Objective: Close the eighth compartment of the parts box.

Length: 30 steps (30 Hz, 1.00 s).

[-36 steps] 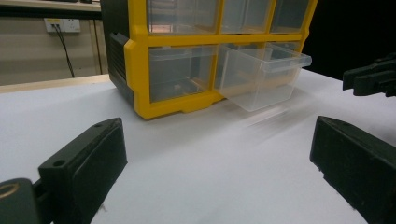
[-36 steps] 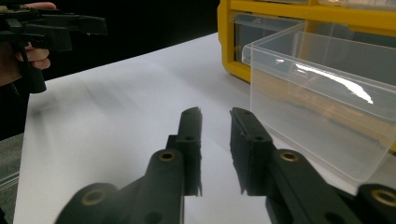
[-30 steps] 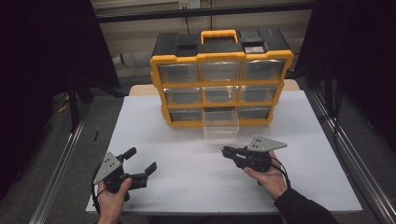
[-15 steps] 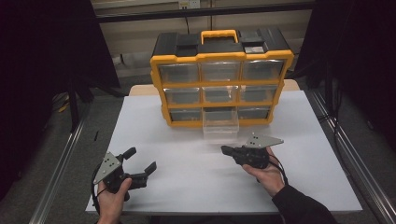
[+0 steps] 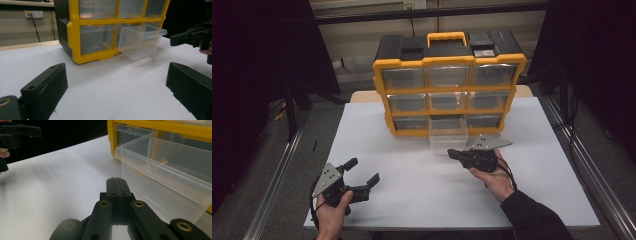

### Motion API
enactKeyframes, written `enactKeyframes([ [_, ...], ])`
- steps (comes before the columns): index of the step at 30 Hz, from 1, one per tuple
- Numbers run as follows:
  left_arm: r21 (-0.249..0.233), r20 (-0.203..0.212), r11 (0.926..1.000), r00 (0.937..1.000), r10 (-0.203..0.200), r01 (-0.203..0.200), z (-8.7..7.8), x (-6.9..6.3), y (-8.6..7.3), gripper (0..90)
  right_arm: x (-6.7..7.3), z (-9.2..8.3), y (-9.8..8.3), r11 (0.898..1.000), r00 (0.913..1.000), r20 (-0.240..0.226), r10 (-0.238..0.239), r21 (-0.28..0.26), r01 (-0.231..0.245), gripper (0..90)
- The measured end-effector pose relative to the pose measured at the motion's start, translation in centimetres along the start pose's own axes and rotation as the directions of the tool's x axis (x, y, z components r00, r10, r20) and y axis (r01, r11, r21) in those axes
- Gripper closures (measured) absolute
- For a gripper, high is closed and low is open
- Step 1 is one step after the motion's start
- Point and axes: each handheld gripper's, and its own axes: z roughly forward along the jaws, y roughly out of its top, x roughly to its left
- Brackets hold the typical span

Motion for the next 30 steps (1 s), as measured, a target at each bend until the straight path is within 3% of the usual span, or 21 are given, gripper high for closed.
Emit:
enactKeyframes([
  [24, 0.0, 0.008, 1.0, 0.9999, 0.005, -0.005, 0.0, 0.0, 0.0, 3.6, -1.5, 2.2, 0.0, 1.0, 0.9993, 0.038, -0.002, 0.022, 0.001, 90.0],
  [30, -0.001, 0.007, 1.0, 1.0, 0.005, -0.005, 0.0, 0.1, 0.0, 3.6, -1.9, 2.5, -0.4, 0.999, 0.9979, 0.062, 0.019, 0.029, -0.021, 90.0],
])
